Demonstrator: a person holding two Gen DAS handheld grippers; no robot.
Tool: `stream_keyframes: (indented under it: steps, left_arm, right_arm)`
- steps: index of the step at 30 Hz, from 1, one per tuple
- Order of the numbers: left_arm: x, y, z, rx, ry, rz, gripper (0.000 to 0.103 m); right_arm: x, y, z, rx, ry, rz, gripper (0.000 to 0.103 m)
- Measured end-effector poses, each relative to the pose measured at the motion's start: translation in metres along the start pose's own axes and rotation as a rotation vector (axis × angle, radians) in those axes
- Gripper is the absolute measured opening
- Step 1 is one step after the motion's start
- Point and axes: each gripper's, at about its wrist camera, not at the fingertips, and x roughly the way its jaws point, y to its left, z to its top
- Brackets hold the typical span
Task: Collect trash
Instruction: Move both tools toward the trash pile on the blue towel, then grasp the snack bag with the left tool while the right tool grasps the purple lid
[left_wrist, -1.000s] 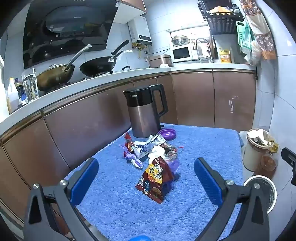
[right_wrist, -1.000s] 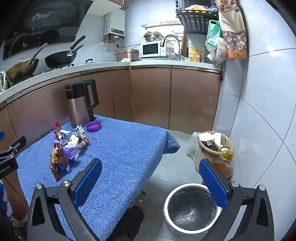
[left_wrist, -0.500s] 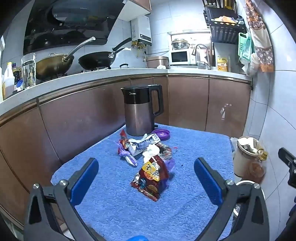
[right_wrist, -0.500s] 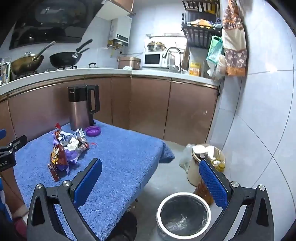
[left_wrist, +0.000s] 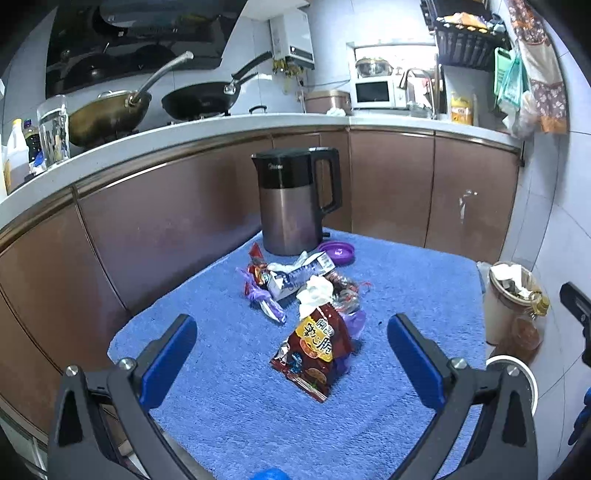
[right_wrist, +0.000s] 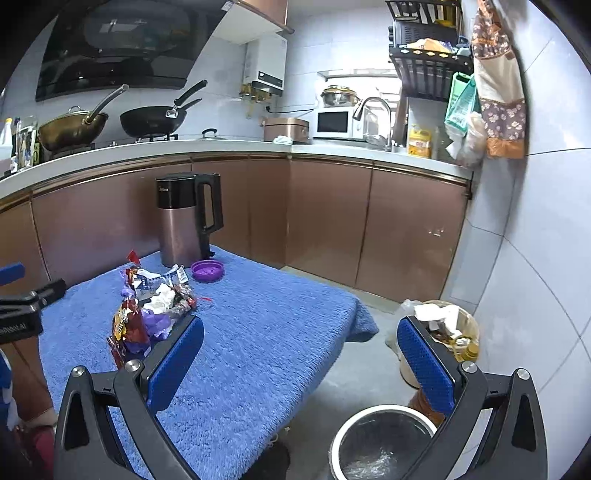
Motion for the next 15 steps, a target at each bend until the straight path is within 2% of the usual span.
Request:
stream_keyframes:
  steps: [7, 9, 13, 15]
  left_arm:
    - [0.024, 0.02, -0.018, -0.04, 0.009, 0.06, 0.103]
    - [0.034, 0.026, -0.026, -0.062, 0.042, 0.03, 0.103]
    - [0.067, 0.029, -0.04, -0.06, 0.172, -0.066, 0.103]
    - [0.079, 0.023, -0.043, -0.025, 0.205, -0.115, 0.102]
  right_arm:
    - [0.035, 0.003, -0.001, -0.015, 0.066, 0.104, 0.103]
    - [0.05, 0.007, -0.002, -0.014, 0.094, 0.148, 0.103]
    - [0.081, 0.019, -0.008, 0.009, 0.161, 0.252, 0.101]
    - [0.104, 0.025, -0.01, 0.012, 0.214, 0.307, 0.092]
